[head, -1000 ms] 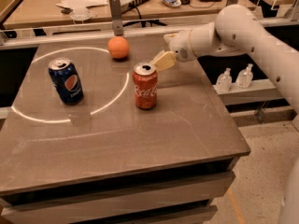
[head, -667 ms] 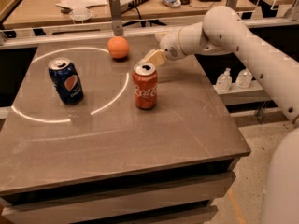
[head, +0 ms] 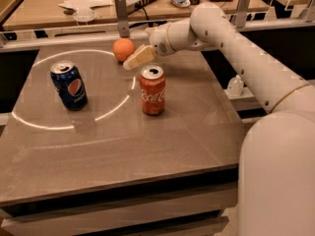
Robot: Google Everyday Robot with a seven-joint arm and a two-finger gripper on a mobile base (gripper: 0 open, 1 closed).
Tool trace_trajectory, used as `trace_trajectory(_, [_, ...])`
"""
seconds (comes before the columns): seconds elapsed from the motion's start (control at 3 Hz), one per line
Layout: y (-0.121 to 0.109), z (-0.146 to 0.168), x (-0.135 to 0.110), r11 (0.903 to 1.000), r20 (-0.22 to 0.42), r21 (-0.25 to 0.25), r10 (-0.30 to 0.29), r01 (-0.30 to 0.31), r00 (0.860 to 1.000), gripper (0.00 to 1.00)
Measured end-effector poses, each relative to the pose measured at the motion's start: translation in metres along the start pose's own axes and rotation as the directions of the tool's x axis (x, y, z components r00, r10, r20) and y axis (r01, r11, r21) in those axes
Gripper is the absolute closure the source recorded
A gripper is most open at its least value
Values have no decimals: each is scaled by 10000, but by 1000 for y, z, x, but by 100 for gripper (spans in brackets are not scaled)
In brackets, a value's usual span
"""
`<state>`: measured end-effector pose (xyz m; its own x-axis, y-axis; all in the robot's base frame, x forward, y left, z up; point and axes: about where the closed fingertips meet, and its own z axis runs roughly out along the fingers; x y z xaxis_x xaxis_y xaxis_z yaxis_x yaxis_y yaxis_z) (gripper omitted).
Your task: Move orange near coke can
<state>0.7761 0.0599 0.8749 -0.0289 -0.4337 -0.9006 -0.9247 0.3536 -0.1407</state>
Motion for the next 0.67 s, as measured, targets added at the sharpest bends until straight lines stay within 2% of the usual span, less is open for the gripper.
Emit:
trace_trajectory(0.33, [-2, 33, -2, 9993, -99, -372, 42, -46, 9999, 4])
trace_trajectory(0.67, [-1, 49, -4, 9983, -168, -582, 91, -101, 9998, 26])
